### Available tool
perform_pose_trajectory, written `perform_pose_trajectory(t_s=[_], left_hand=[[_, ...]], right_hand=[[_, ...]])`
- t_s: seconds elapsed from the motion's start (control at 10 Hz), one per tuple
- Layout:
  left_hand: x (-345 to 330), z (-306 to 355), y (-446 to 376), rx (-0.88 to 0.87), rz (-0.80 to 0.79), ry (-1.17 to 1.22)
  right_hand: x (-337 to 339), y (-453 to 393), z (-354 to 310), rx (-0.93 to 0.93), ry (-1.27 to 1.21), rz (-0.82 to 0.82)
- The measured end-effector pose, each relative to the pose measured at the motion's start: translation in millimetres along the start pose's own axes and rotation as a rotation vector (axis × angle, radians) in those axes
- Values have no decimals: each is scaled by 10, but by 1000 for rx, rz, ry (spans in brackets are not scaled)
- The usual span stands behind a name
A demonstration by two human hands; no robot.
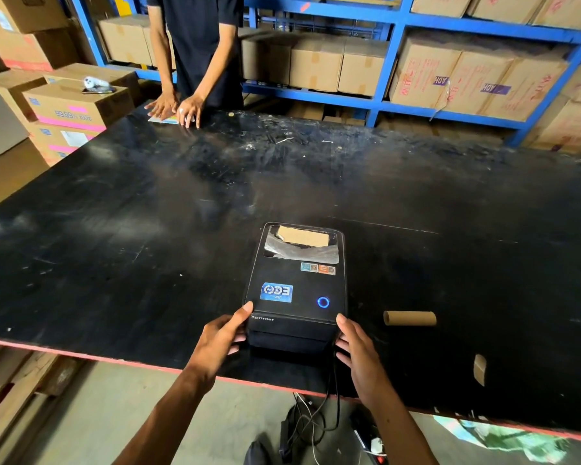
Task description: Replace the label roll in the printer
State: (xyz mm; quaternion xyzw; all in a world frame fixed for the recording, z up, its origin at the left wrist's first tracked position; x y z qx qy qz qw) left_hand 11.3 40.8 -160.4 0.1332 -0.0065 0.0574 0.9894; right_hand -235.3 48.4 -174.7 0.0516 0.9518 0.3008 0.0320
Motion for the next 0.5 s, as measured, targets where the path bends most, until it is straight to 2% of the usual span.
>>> perform_pose_trajectory(t_s=[0.3,0.4,0.5], left_hand=[[-13,71,24,5,-28,-20],[36,56,28,39,-74,-48],[347,-112,102,98,-70,-55]], right_hand=[[-20,18,-13,-6,22,-6],[16,8,-28,-7,41,31],[241,76,29,-48,32,180]])
Point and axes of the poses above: each hand's wrist, its own y-axis away from the middle knuckle, its own x-axis out of the back of the hand, z = x × y, the point moved 4 cm from there along -y, towards the middle knuckle, and after that the axes turned 10 degrees about -x, right-handed, at the moved point
